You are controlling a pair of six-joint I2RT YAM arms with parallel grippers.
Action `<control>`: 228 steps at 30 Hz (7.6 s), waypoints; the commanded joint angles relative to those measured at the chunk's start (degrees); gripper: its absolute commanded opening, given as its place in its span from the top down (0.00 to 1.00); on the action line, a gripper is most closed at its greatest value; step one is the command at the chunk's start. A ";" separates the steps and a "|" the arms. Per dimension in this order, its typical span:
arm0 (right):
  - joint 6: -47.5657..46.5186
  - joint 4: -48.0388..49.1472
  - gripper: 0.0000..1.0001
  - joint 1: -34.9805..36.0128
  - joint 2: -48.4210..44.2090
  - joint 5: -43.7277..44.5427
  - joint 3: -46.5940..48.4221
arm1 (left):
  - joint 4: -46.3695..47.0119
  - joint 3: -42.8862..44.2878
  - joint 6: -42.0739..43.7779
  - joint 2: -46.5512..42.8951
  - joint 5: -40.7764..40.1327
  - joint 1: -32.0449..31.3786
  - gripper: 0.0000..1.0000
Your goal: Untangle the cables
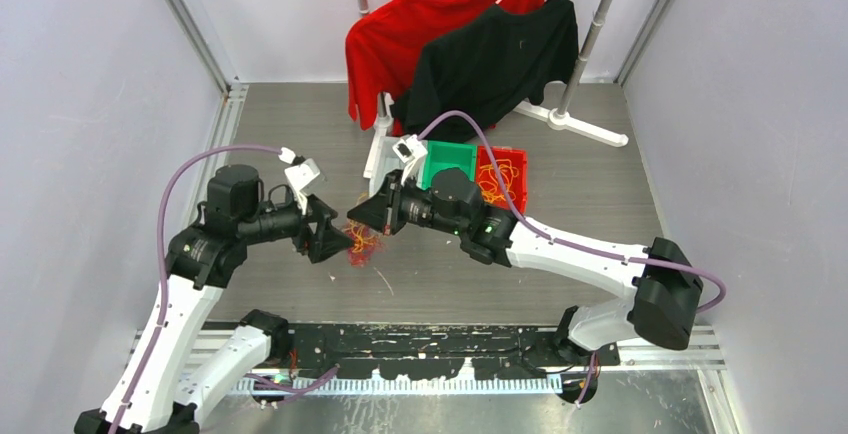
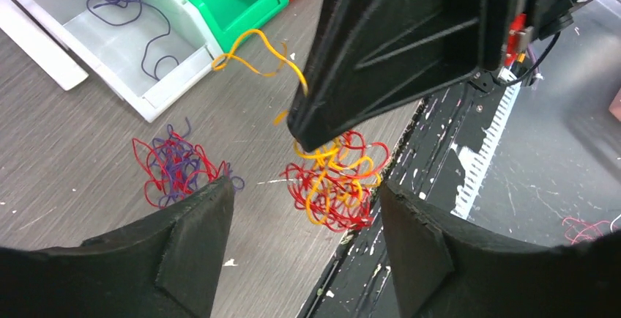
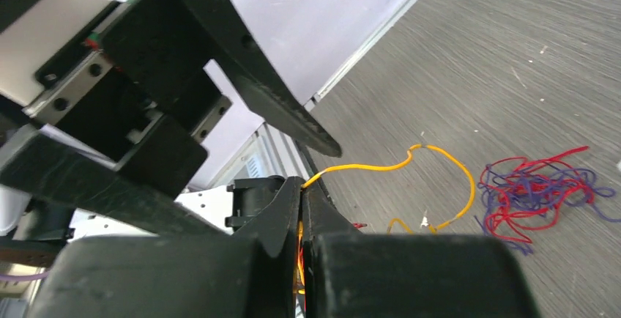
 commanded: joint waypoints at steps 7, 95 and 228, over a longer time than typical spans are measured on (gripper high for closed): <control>2.10 7.46 0.96 1.21 -4.90 -1.04 -0.70 | 5.38 -0.23 -1.06 -0.67 0.05 -0.11 0.52; -5.67 9.87 0.54 10.69 7.83 24.71 -1.32 | 9.26 10.24 -23.01 -0.63 9.66 -0.24 1.00; -20.28 25.40 0.52 4.96 19.42 16.78 -16.40 | 15.81 54.27 -15.38 12.52 -6.18 -0.12 1.00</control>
